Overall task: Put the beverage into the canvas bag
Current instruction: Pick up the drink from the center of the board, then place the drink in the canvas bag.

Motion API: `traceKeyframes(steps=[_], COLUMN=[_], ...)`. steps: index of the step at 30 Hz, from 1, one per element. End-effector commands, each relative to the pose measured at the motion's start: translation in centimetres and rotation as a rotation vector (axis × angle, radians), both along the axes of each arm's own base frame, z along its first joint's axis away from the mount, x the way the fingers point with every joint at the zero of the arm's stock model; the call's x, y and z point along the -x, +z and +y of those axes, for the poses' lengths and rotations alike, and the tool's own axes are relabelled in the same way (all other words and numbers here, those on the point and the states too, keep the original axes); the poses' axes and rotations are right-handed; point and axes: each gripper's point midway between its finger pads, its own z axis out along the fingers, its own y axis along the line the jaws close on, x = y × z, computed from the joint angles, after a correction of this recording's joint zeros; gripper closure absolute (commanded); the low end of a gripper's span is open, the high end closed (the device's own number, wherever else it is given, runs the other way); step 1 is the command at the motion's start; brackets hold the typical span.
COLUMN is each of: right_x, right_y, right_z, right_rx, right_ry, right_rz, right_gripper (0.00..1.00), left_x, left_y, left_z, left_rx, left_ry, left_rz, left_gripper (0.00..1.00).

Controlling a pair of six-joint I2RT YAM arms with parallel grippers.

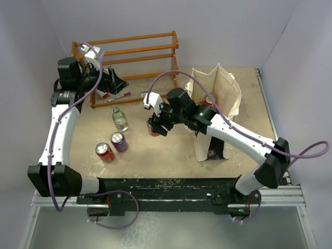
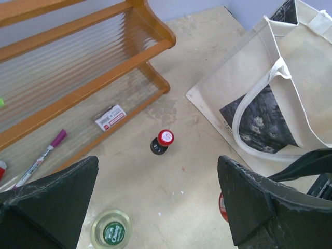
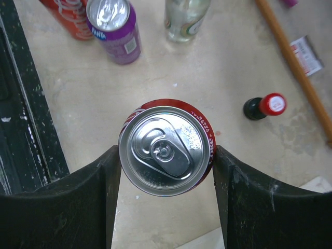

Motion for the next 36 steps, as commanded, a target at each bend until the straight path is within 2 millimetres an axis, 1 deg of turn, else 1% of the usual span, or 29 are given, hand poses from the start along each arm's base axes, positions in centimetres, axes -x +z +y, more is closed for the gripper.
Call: traceKeyframes(steps=[1,2,8,11,14,17,20,22,23,24,26,28,29,31,34,36], right_x=[-1.0,-1.1,-1.8,-2.3,-2.5,-2.6,-3.2,-3.6,-4.1,-4.4,-4.9,-4.9,-5.0,-5.3,-5.7,-5.7], right_y=[10.8,11.9,16.8,19.3,21.8,24.3,25.6,25.8,25.7,25.4,24.8,24.3,23.8,22.9,21.5,20.7], right_z=[-0.9,-1.2,-3.5,-5.4,-7.6,-10.2,-13.2,-15.3,-16.7,-17.7,-19.7,-21.4,-22.1,-23.5,-25.0,-25.8], right_rx=[-0.160,-0.169,-0.212,-0.239,-0.267,-0.300,-0.314,-0.312,-0.306,-0.301,-0.295,-0.292,-0.287,-0.274,-0.252,-0.235], right_ry=[-0.021,-0.029,-0.076,-0.115,-0.140,-0.178,-0.243,-0.291,-0.327,-0.354,-0.405,-0.446,-0.463,-0.505,-0.549,-0.567], right_rz=[-0.209,-0.229,-0.303,-0.337,-0.369,-0.413,-0.445,-0.461,-0.469,-0.467,-0.463,-0.459,-0.453,-0.443,-0.426,-0.418], right_gripper=[1.00,1.00,1.00,1.00,1.00,1.00,1.00,1.00,1.00,1.00,1.00,1.00,1.00,1.00,1.00,1.00], left_x=[-0.8,-1.1,-1.6,-1.8,-1.8,-1.6,-1.6,-1.4,-1.2,-1.0,-0.2,0.6,1.1,2.1,3.4,4.1], left_y=[2.4,2.4,2.8,3.0,3.3,3.6,3.8,3.7,3.7,3.6,3.5,3.4,3.5,2.8,1.8,1.0], left_z=[-0.7,-0.8,-2.0,-2.8,-3.7,-5.1,-7.0,-8.7,-9.7,-10.6,-13.2,-15.6,-16.7,-19.3,-22.4,-24.3], left_rx=[-0.017,-0.012,0.004,0.018,0.030,0.039,0.045,0.049,0.053,0.059,0.078,0.093,0.094,0.086,0.079,0.076], left_ry=[-0.033,-0.035,-0.080,-0.108,-0.134,-0.168,-0.199,-0.229,-0.248,-0.266,-0.324,-0.385,-0.414,-0.476,-0.546,-0.584], left_rz=[-0.079,-0.075,-0.074,-0.073,-0.081,-0.095,-0.100,-0.094,-0.088,-0.082,-0.062,-0.043,-0.041,-0.022,0.010,0.041], left_gripper=[0.01,0.01,0.01,0.01,0.01,0.01,0.01,0.00,0.00,0.00,0.01,0.04,0.06,0.08,0.11,0.15])
